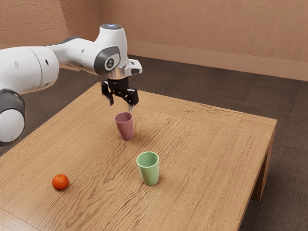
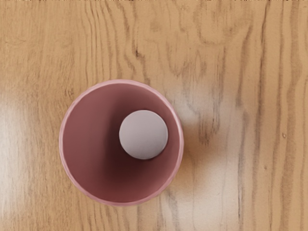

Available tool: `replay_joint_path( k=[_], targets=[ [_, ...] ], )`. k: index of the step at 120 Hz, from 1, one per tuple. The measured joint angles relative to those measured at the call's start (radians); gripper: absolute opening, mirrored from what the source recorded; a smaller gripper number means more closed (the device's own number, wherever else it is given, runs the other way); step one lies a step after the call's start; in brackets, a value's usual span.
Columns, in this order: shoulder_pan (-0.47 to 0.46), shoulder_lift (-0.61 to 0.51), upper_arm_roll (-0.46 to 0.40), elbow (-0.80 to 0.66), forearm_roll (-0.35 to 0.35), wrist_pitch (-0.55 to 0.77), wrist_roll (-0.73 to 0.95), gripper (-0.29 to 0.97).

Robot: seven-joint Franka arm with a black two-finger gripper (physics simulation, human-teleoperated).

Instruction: Place the left cup onto the right cup

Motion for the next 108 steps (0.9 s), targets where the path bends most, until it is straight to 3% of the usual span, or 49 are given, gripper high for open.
replay_joint_path(
  k=[56, 108],
  targets=[
    [0.000, 0.097, -0.007, 0.008, -0.002, 0.127, -0.008, 0.68],
    [0.001, 0.162, -0.012, 0.050, 0.001, 0.167, -0.008, 0.68]
  ],
)
